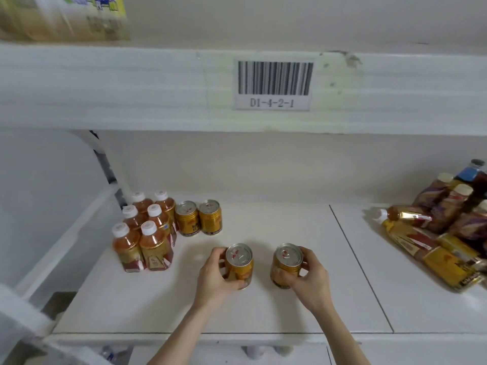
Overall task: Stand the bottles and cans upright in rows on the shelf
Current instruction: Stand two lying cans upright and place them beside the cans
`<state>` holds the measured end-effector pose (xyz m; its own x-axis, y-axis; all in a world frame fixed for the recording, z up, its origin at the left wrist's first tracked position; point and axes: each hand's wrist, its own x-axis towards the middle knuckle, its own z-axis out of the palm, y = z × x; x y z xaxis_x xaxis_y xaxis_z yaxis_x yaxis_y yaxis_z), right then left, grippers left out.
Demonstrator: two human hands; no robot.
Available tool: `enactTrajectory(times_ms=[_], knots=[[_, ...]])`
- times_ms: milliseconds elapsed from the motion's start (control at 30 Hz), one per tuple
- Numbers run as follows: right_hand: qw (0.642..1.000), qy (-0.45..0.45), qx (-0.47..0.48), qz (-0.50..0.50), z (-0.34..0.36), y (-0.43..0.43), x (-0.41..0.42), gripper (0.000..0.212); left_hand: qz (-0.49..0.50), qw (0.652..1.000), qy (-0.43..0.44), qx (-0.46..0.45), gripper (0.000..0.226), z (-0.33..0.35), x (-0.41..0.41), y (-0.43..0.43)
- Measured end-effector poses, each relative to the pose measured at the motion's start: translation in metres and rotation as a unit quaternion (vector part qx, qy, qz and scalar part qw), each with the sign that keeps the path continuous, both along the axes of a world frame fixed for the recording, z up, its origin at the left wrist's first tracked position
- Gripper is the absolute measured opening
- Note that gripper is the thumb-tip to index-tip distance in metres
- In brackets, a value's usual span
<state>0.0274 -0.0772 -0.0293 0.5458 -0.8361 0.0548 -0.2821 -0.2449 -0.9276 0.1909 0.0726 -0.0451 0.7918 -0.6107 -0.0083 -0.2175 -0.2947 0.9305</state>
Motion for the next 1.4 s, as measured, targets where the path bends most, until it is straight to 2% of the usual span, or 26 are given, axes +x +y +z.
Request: enactTrajectory(times_ms=[267, 433, 567, 733, 833, 967, 1167, 1400], knots=[[1.000, 0.009, -0.009, -0.005, -0.001, 0.051, 0.045, 0.056, 0.006, 1.000, -0.007, -0.015, 0.072, 0.000, 0.038, 0.041], [0.999, 0.026, -0.007, 0.034, -0.001, 0.062, 0.078, 0.058, 0.045, 0.998, 0.023, -0.025, 0.078, -0.009, 0.062, 0.054], [0.997, 0.035, 0.000, 0.066, 0.000, 0.063, 0.108, 0.060, 0.071, 0.997, 0.014, -0.037, 0.076, -0.012, 0.075, 0.057], [0.995, 0.027, 0.018, 0.094, -0.002, 0.057, 0.138, 0.062, 0.100, 0.993, 0.014, -0.057, 0.086, -0.022, 0.082, 0.053], [0.994, 0.013, 0.032, 0.107, -0.003, 0.052, 0.148, 0.060, 0.124, 0.991, -0.004, -0.057, 0.081, -0.025, 0.080, 0.048], [0.991, -0.007, 0.056, 0.123, -0.007, 0.044, 0.155, 0.053, 0.132, 0.990, -0.032, -0.043, 0.086, -0.033, 0.082, 0.044], [0.989, -0.020, 0.092, 0.117, -0.009, 0.039, 0.167, 0.064, 0.155, 0.986, -0.056, -0.035, 0.089, -0.030, 0.078, 0.035], [0.986, -0.029, 0.118, 0.112, -0.011, 0.034, 0.178, 0.058, 0.175, 0.980, -0.093, -0.009, 0.083, -0.029, 0.078, 0.023]])
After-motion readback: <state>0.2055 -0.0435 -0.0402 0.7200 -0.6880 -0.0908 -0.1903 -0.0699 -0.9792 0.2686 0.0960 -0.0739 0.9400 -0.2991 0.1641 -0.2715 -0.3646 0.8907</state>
